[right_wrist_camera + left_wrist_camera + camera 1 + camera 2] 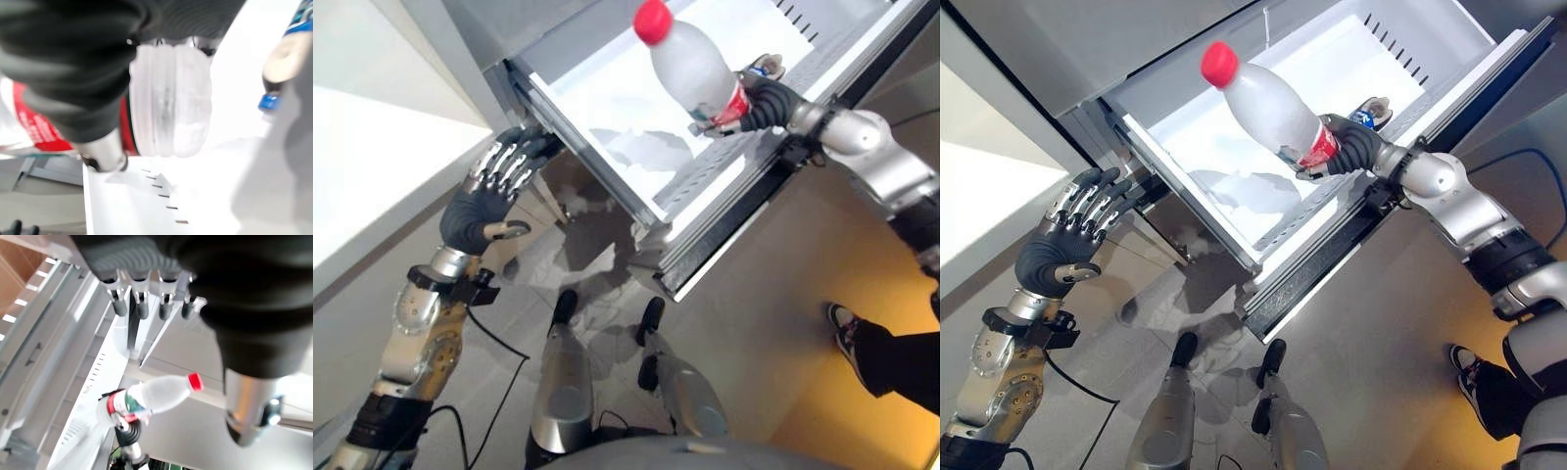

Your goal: Take the drinks into the refrigerator

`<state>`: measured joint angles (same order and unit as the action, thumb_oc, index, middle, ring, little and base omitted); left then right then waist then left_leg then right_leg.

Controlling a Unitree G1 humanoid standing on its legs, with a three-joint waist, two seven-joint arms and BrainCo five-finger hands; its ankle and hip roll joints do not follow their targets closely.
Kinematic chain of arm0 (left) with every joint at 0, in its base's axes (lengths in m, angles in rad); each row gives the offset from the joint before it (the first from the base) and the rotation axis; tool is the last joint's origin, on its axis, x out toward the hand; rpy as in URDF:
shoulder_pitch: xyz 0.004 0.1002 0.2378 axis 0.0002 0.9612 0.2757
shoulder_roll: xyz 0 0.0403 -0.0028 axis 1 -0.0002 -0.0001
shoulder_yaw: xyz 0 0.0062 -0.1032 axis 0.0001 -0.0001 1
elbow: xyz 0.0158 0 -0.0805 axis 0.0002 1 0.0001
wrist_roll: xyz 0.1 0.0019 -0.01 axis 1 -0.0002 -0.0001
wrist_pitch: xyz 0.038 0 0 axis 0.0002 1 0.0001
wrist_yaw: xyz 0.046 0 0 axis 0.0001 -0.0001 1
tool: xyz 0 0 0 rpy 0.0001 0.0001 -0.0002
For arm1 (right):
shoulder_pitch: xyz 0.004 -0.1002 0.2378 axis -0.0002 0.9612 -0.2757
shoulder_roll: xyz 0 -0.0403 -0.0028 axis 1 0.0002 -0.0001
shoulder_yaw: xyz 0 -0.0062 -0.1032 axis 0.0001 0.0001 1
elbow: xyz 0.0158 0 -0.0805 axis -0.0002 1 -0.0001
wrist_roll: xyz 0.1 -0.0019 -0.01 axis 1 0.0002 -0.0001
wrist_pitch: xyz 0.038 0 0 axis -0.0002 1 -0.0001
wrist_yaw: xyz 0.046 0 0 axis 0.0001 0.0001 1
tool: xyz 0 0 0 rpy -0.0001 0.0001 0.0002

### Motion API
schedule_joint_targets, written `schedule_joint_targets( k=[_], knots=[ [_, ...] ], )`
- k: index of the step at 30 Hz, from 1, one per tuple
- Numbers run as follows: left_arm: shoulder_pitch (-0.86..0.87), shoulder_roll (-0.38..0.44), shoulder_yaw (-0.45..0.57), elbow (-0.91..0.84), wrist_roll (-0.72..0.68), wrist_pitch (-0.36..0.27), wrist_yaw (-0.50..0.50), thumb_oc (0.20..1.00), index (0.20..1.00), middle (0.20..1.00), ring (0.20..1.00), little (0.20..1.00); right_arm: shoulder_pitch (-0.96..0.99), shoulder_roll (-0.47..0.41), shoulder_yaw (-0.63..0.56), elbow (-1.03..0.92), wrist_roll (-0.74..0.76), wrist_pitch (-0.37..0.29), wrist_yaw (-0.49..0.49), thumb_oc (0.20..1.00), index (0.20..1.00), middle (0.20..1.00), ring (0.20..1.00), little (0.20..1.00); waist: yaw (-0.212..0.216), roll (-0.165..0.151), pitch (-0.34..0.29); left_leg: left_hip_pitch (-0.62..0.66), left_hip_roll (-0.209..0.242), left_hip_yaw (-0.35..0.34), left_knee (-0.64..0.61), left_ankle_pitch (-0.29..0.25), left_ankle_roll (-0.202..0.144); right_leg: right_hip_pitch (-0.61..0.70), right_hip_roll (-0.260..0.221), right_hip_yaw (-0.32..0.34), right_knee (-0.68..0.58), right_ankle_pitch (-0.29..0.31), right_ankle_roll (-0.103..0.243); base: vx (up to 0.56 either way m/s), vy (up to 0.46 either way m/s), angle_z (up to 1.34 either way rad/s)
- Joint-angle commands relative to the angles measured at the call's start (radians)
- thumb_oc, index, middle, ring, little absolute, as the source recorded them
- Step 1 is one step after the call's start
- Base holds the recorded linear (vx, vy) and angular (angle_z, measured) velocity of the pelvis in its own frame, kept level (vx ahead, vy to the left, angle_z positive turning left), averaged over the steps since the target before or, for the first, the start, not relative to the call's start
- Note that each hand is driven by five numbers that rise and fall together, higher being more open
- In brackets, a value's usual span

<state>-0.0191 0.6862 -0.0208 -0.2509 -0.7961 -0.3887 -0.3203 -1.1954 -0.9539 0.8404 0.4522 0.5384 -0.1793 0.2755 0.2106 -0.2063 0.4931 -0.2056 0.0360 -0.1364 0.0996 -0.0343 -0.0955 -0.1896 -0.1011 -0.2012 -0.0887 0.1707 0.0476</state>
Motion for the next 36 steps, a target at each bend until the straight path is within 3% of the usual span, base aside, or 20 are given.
schedule_joint_targets(
  k=[1, 13, 23, 36],
  knots=[
    [0.027, 0.062, 0.029, -0.083, 0.029, -0.064, 0.008, 1.000, 1.000, 1.000, 1.000, 1.000, -0.223, -0.007, -0.022, 0.012, 0.035, -0.068, -0.059, 0.200, 0.200, 0.200, 0.200, 0.200, 0.031, -0.015, -0.005, -0.025, -0.080, -0.031, -0.027, 0.035, 0.107, 0.025, 0.039, -0.046, 0.139, -0.154, 0.019, 0.00, 0.000, 0.00],
    [0.004, 0.092, 0.029, -0.101, 0.038, -0.061, 0.022, 1.000, 1.000, 1.000, 1.000, 1.000, -0.362, 0.045, 0.118, 0.103, -0.077, -0.044, -0.061, 0.200, 0.200, 0.200, 0.200, 0.200, 0.055, -0.056, 0.027, -0.054, -0.078, -0.037, -0.037, 0.045, 0.104, 0.011, 0.045, -0.062, 0.124, -0.141, 0.026, 0.00, -0.004, 0.01],
    [-0.020, 0.109, 0.007, -0.112, 0.050, -0.060, 0.034, 1.000, 1.000, 1.000, 1.000, 1.000, -0.333, 0.095, 0.153, 0.211, -0.174, -0.020, -0.061, 0.200, 0.200, 0.200, 0.200, 0.200, 0.061, -0.079, 0.027, -0.119, -0.076, -0.046, -0.041, 0.056, 0.102, -0.035, 0.048, -0.072, 0.106, -0.125, 0.034, 0.01, 0.001, 0.05],
    [-0.026, 0.124, 0.007, -0.145, 0.089, -0.072, 0.063, 1.000, 1.000, 1.000, 1.000, 1.000, -0.300, 0.087, 0.150, 0.273, -0.240, -0.001, -0.076, 0.200, 0.200, 0.200, 0.200, 0.200, 0.042, -0.078, 0.027, -0.196, -0.081, -0.057, -0.056, 0.072, 0.103, -0.105, 0.046, -0.085, 0.102, -0.119, 0.039, 0.00, 0.001, 0.00]
  ],
)
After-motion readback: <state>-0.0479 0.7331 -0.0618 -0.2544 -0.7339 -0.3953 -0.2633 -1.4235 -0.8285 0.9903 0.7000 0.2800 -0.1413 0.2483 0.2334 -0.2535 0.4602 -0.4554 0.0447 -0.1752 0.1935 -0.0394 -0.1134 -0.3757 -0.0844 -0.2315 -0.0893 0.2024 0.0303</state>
